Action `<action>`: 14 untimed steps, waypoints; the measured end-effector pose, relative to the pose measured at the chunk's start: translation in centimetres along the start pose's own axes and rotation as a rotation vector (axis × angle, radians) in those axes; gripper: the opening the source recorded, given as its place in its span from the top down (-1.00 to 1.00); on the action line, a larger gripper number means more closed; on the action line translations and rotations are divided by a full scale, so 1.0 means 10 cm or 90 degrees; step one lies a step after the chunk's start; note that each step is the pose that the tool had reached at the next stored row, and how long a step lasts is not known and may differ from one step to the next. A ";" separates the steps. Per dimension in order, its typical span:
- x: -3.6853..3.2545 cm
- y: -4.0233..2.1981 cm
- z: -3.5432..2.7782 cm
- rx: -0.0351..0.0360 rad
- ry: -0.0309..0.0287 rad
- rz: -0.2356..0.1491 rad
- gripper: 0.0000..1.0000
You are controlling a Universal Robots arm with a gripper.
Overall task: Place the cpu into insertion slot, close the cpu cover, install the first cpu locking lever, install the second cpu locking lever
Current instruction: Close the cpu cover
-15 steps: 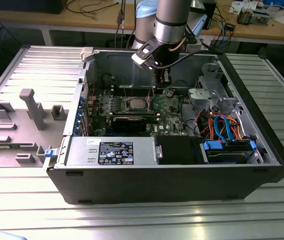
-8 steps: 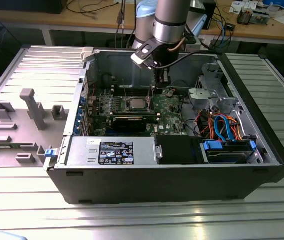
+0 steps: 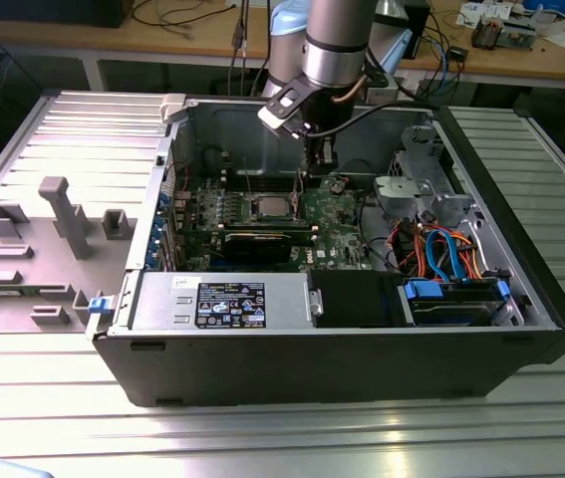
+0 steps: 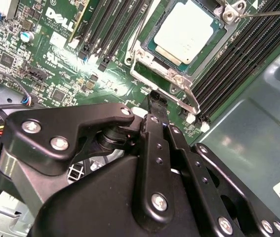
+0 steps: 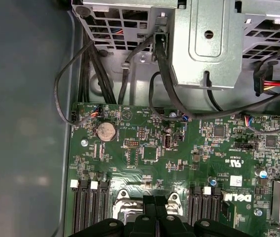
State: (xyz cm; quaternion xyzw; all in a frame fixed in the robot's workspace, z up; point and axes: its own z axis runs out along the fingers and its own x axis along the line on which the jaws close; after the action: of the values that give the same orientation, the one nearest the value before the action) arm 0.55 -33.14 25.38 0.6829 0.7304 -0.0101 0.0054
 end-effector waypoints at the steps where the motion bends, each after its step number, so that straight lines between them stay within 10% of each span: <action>1: 0.000 -0.002 0.000 0.0000 0.0000 0.000 0.79; 14: 0.010 -0.146 0.008 0.0000 0.0000 0.000 0.79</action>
State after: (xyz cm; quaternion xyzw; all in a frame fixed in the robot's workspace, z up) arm -0.92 -33.14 25.31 0.6829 0.7304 -0.0101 0.0055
